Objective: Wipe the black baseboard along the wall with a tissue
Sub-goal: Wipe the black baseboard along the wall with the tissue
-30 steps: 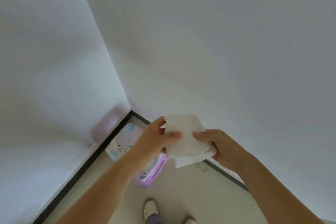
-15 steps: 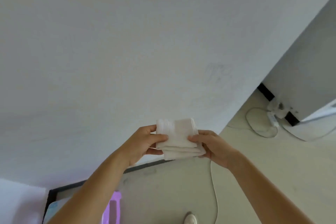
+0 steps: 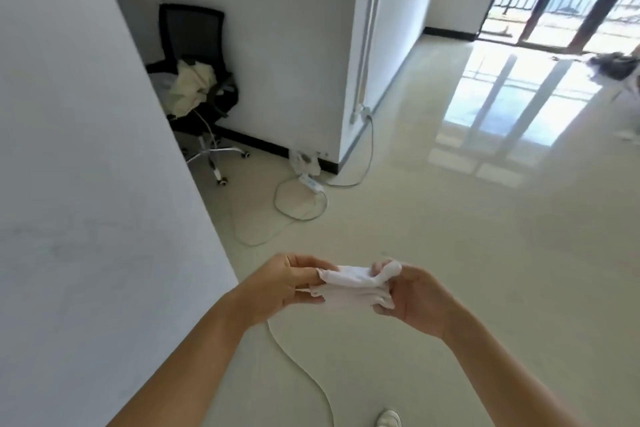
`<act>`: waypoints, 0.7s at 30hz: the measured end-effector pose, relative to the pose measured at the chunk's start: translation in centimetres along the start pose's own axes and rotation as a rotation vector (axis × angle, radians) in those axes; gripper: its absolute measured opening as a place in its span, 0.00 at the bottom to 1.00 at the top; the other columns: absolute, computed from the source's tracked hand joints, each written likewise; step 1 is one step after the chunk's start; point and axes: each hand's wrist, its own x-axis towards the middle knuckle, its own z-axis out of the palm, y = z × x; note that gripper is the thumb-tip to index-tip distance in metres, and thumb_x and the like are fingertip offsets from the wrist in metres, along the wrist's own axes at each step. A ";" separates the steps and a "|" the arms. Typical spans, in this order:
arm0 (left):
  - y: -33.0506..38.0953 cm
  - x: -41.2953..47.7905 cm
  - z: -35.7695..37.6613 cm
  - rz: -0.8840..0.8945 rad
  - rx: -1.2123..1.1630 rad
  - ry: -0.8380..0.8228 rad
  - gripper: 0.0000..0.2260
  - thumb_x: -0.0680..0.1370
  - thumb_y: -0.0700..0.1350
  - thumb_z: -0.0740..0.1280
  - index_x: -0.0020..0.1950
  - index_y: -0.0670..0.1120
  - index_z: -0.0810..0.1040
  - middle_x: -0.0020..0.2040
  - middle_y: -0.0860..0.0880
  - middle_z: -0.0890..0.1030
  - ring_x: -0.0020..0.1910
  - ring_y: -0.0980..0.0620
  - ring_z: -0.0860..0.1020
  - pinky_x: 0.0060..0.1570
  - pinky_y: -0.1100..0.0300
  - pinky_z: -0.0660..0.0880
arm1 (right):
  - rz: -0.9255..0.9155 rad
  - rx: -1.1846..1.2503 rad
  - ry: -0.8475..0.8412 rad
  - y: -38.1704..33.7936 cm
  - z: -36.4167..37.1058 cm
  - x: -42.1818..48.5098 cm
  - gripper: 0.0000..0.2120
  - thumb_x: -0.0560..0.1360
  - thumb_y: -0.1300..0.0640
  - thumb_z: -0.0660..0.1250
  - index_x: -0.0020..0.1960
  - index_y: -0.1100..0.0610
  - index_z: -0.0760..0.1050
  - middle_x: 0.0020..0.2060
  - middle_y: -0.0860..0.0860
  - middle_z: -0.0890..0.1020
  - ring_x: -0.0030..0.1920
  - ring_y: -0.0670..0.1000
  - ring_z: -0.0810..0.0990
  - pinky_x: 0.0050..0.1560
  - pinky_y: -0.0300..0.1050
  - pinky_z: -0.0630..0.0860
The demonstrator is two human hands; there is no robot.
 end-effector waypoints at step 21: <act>17.0 49.0 20.3 0.062 0.468 0.149 0.11 0.66 0.52 0.71 0.37 0.46 0.74 0.34 0.49 0.79 0.34 0.52 0.77 0.33 0.61 0.73 | -0.533 -0.979 1.036 -27.5 -32.8 10.4 0.17 0.70 0.55 0.73 0.27 0.55 0.69 0.25 0.46 0.69 0.28 0.47 0.64 0.29 0.36 0.62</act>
